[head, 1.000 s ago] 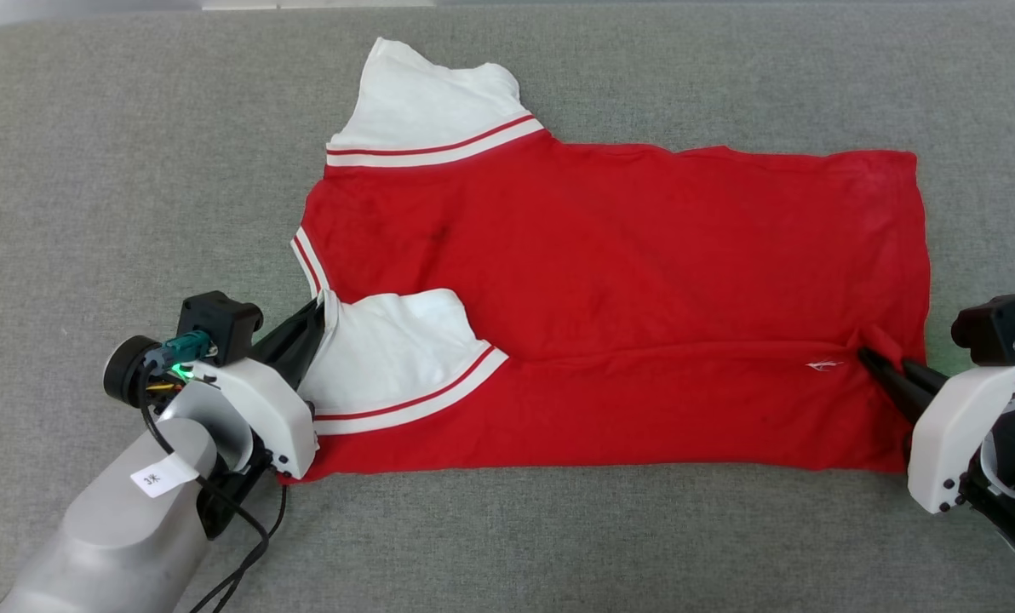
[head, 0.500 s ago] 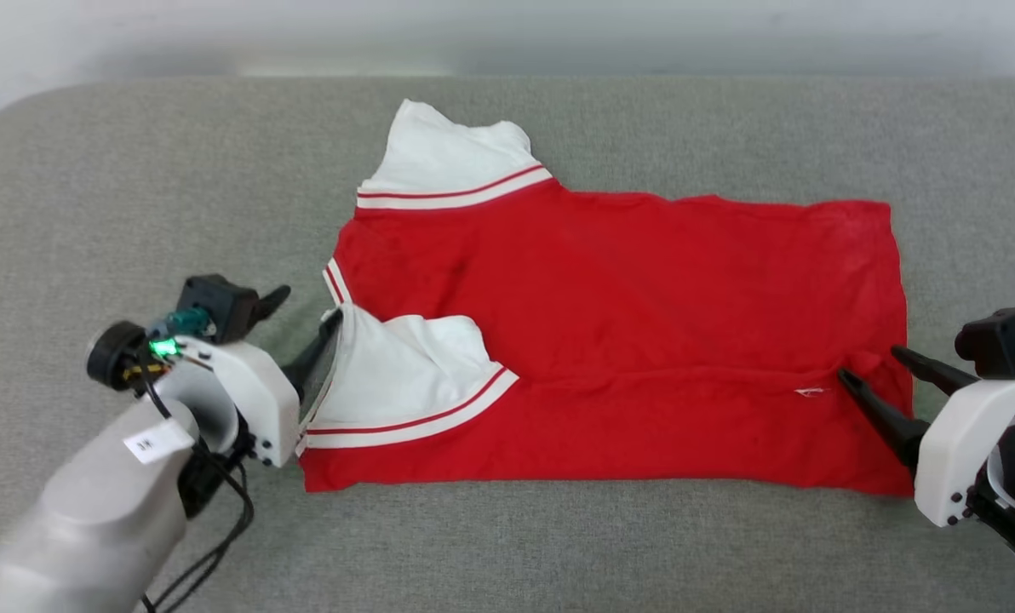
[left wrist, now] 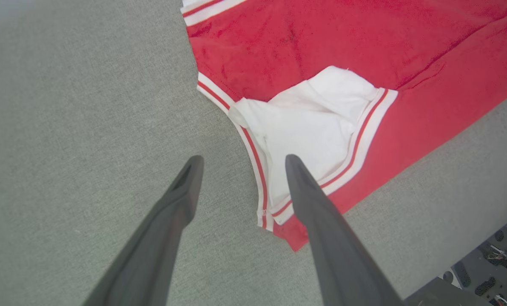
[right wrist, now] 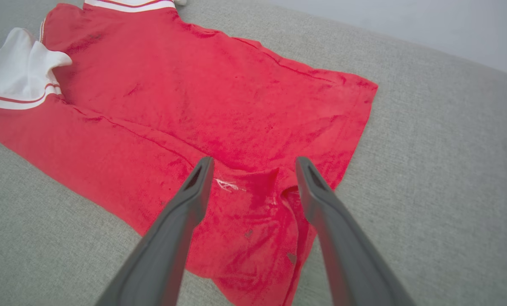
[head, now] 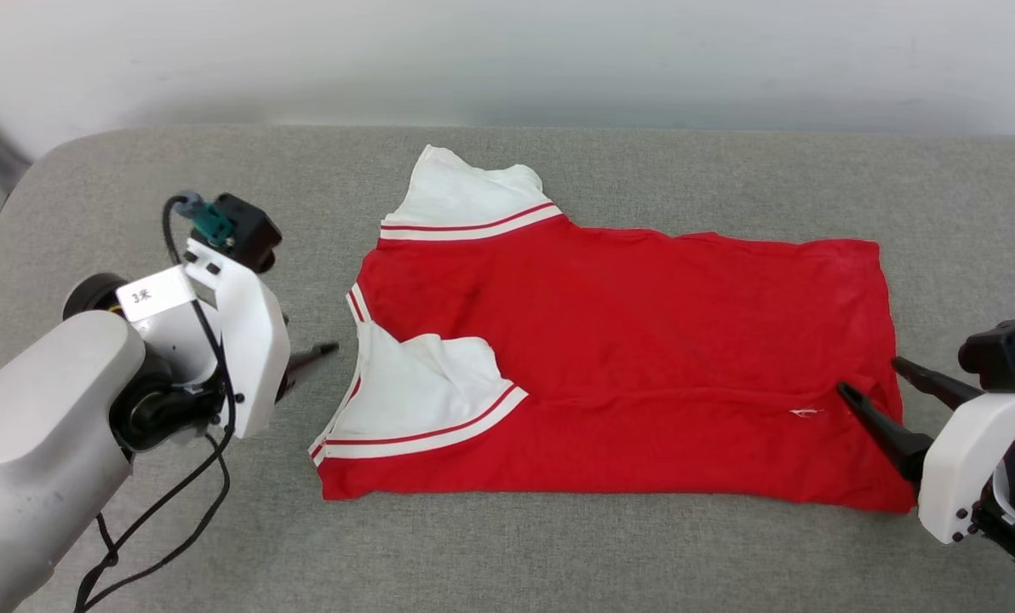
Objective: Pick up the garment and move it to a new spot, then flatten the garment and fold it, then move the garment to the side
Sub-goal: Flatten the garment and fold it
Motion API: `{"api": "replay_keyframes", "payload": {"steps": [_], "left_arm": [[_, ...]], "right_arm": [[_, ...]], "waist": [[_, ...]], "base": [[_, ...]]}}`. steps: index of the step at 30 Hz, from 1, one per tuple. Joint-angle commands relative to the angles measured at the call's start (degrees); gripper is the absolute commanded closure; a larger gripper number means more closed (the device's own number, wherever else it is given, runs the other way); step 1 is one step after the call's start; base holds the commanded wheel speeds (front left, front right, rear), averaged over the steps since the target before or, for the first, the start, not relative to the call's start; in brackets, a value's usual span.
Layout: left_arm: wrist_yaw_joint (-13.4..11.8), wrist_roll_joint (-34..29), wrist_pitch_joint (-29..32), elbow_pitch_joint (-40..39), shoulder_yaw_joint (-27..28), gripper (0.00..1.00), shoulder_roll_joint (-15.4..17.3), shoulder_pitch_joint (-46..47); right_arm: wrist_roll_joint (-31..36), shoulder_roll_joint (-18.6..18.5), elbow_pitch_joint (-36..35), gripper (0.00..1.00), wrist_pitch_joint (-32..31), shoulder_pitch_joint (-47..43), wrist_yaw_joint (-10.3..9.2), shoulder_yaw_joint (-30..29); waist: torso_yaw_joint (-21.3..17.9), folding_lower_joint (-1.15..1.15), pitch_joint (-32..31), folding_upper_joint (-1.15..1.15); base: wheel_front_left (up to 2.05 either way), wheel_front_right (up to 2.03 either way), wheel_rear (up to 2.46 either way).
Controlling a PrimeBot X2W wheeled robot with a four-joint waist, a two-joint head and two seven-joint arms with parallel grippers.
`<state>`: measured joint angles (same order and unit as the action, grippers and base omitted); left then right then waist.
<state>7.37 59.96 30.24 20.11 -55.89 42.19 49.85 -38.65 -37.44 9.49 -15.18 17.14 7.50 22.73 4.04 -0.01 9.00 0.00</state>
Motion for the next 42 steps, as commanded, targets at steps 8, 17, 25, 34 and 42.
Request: {"api": "replay_keyframes", "payload": {"steps": [8,17,25,34,42], "left_arm": [[-1.1,7.1,16.7,0.9,-4.1,0.0,-0.2,-1.1],[-1.2,7.7,16.0,7.3,-6.4,0.0,-3.1,-5.5],[-0.1,6.8,13.0,9.7,-9.2,1.0,-5.6,-7.7],[0.0,6.6,9.2,3.3,-9.8,1.0,-1.4,-5.6],[0.0,6.7,7.4,0.4,-10.0,1.0,0.1,-3.9]], "right_arm": [[1.2,1.4,-2.7,0.0,-2.6,0.0,-0.02,-0.3],[1.7,2.3,-3.0,0.0,-3.4,1.9,-0.02,0.3],[1.2,0.4,-3.7,0.0,-4.7,4.2,-0.02,0.5],[-3.4,-7.7,-7.1,0.0,-22.0,11.0,-0.02,3.6],[-8.5,-10.0,-4.3,0.0,-42.9,14.6,-0.02,6.2]], "waist": [[-2.2,0.01,1.9,0.0],[-4.2,0.01,4.0,0.0],[-4.3,0.01,2.9,0.0],[-3.4,0.01,0.1,0.0],[-2.3,0.01,1.2,0.0]], "base": [[0.0,0.0,0.0],[0.0,0.0,0.0],[0.0,0.0,0.0],[0.0,0.0,0.0],[0.0,0.0,0.0]]}}
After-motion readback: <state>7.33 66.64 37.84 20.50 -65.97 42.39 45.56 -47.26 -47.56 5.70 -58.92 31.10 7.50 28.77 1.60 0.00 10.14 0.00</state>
